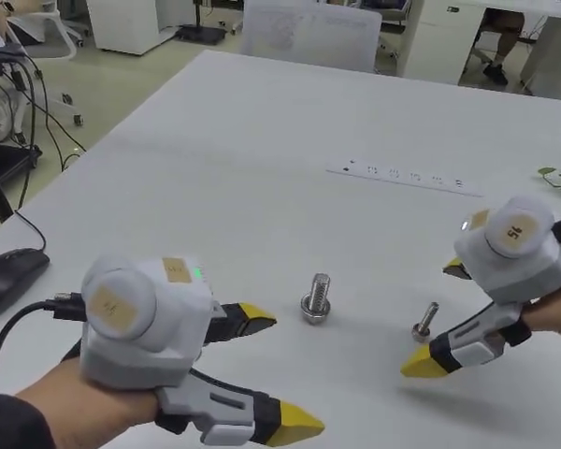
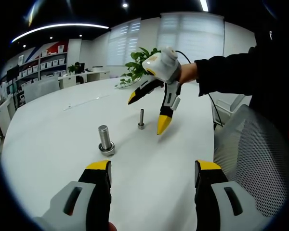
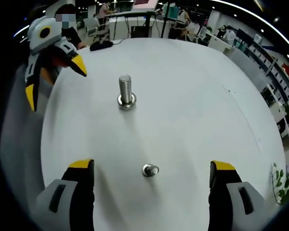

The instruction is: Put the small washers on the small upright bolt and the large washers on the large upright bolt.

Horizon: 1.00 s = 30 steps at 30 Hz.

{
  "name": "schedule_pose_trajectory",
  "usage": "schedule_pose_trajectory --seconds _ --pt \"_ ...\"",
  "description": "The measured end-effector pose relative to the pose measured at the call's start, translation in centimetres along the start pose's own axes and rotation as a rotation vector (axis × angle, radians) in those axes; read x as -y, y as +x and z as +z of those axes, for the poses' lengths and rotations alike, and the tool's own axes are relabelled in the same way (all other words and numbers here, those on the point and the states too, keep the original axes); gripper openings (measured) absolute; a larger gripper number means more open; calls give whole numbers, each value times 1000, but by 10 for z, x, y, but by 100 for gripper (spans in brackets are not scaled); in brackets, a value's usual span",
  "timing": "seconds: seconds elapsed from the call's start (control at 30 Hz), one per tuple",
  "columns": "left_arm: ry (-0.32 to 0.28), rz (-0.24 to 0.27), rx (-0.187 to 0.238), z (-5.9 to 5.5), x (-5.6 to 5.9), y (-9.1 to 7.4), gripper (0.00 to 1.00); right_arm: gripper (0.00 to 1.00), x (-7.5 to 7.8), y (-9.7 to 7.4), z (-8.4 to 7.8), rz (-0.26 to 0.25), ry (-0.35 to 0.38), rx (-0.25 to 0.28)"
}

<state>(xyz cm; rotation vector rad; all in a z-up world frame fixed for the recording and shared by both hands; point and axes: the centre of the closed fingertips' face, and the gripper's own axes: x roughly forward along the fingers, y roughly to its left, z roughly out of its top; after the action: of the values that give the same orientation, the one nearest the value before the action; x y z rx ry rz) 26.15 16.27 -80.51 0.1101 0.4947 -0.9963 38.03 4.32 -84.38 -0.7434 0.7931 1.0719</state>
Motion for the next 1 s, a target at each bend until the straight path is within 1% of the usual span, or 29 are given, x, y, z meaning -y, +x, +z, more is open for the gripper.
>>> schedule_pose_trajectory --seconds 0.1,0.2,0.23,0.37,0.5,0.6,0.73,0.87,1.0 --pt "-1 4 3 1 -1 -1 70 100 -2 -4 2 -9 7 18" --pt "-4 9 7 2 -2 -2 70 100 -4 -11 9 -25 19 63" --pt "-4 10 9 2 -2 -2 70 100 -2 -12 9 -28 21 73" --pt "-7 20 16 4 -4 -4 70 100 -5 -18 13 -41 28 104" --pt "-11 30 23 5 -7 -7 71 100 -13 -26 16 -54 40 137" --pt "-15 38 30 7 -9 -9 72 100 -14 -31 15 -62 47 157" --pt "-25 50 37 8 -12 -12 73 100 -21 -40 11 -75 64 185" --pt "-28 63 46 11 -14 -15 74 100 -31 -45 8 -78 89 206" --pt "-35 70 50 12 -16 -18 78 100 -40 -48 4 -80 101 219"
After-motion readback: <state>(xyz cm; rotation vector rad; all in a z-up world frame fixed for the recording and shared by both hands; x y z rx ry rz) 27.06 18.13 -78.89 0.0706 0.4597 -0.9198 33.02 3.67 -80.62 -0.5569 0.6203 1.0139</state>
